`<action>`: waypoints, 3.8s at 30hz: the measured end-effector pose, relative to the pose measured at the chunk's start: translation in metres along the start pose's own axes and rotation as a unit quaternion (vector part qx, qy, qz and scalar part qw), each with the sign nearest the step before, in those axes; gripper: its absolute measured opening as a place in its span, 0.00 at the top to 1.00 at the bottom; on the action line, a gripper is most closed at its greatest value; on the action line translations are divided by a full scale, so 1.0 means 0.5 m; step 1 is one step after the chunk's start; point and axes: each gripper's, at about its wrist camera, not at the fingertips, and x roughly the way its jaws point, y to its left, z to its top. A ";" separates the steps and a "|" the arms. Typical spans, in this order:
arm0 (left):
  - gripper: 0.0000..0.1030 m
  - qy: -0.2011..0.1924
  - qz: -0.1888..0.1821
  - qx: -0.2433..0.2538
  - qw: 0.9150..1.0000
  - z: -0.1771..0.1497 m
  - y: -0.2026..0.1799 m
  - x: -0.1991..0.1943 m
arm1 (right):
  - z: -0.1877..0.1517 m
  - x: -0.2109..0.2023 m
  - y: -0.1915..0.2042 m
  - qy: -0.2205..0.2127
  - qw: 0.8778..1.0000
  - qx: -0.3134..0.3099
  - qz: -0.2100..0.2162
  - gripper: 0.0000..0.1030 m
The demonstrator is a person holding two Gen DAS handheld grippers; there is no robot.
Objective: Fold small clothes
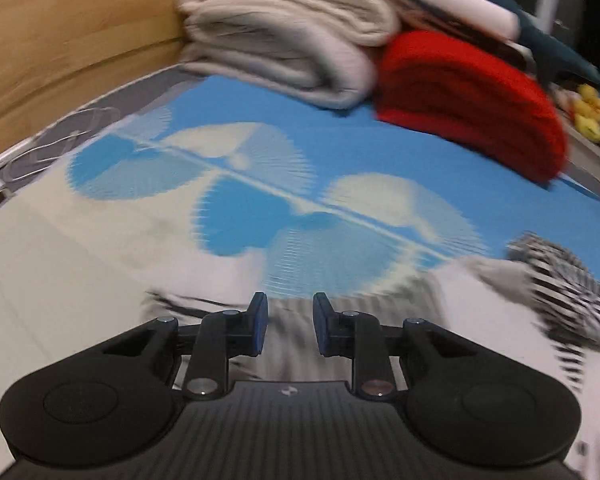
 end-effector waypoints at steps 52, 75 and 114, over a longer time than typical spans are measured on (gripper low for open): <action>0.85 0.145 -0.425 -0.060 0.891 -0.079 -0.505 -0.111 | -0.055 0.049 -0.157 0.094 0.976 0.191 -0.039 0.69; 0.83 0.068 -0.129 -0.041 0.988 0.042 -0.278 0.018 | -0.104 0.146 -0.134 0.147 0.971 0.184 -0.042 0.96; 0.66 0.213 -0.118 0.199 0.949 -0.141 -0.363 0.100 | -0.172 0.188 -0.278 0.242 0.927 0.271 -0.097 0.69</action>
